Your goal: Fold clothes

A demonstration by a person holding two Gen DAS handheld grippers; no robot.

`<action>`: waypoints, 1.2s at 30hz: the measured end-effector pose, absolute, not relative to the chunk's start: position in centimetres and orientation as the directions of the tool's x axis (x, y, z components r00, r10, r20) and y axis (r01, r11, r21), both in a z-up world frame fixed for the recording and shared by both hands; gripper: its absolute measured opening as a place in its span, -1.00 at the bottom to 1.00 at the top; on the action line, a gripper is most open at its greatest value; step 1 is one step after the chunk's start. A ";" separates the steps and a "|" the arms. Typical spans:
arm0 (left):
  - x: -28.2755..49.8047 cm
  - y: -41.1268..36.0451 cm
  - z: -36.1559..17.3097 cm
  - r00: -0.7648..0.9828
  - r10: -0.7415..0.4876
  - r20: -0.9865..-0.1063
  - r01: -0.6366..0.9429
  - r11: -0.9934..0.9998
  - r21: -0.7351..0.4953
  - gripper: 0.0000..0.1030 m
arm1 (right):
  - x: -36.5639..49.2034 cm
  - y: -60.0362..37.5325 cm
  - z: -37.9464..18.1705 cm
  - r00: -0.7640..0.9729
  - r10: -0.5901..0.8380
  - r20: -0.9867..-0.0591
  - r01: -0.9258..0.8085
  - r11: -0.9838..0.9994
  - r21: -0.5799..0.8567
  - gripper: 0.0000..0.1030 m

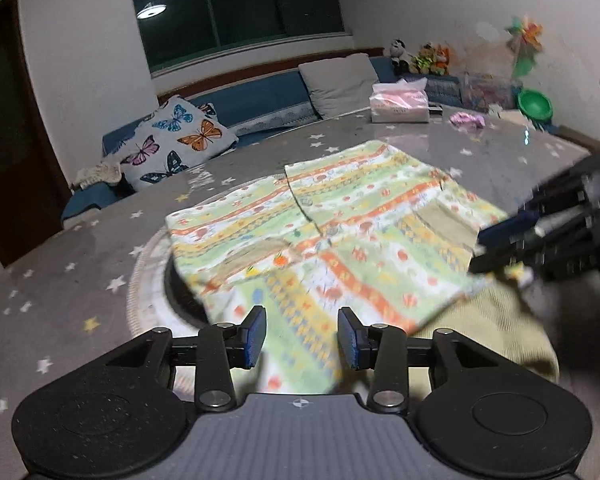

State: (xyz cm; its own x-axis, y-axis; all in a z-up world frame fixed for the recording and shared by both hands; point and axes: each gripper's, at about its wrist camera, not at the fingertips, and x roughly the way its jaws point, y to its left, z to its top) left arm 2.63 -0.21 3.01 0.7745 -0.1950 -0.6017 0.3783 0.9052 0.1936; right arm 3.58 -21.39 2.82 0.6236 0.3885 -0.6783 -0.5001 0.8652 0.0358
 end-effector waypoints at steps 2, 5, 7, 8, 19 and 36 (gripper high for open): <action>1.1 0.1 3.0 0.778 -0.186 -0.600 0.399 0.884 0.243 -0.09 | 3.1 -21.6 3.0 0.623 0.389 -0.679 -0.506 0.862 0.030 -0.42; -0.7 -0.2 2.5 0.782 -0.186 -0.595 0.442 0.839 0.318 0.02 | 2.0 -21.9 3.4 0.628 0.385 -0.676 -0.517 0.856 0.008 -0.31; -1.8 -0.7 2.0 0.782 -0.193 -0.593 0.472 0.805 0.361 0.07 | 1.5 -22.1 3.7 0.631 0.384 -0.674 -0.519 0.855 0.000 -0.30; -2.3 -0.9 1.8 0.782 -0.196 -0.591 0.486 0.786 0.382 0.08 | 1.2 -22.3 3.9 0.632 0.382 -0.674 -0.520 0.854 -0.004 -0.30; -3.9 -4.2 0.6 0.788 -0.306 -0.534 0.568 0.696 0.440 0.07 | -1.0 -23.5 4.0 0.641 0.345 -0.685 -0.525 0.849 -0.063 -0.03; 3.4 -3.0 5.6 0.760 -0.404 -0.509 0.525 0.843 0.115 -0.84 | -0.6 -19.6 3.1 0.650 0.406 -0.642 -0.647 0.738 -0.190 0.10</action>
